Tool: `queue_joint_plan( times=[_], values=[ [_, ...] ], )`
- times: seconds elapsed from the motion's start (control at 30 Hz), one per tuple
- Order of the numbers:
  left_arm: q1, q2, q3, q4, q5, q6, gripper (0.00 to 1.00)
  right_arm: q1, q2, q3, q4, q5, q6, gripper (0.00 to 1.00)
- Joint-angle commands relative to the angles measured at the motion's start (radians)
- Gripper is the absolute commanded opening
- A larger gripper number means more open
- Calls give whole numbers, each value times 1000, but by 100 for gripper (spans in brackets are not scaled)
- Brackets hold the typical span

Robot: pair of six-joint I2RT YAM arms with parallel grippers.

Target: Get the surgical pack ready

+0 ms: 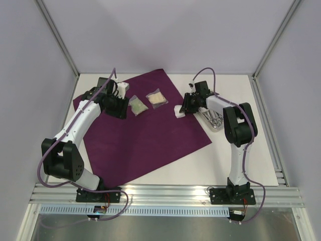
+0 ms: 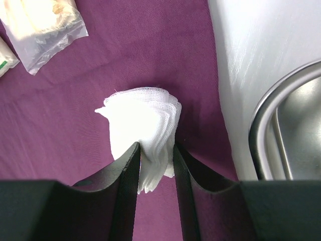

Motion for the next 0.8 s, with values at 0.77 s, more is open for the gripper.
queue_joint_plan(
  times=[0.77],
  values=[
    [0, -10, 10, 2, 16, 27, 60, 8, -102, 26, 7, -111, -24, 0]
  ],
)
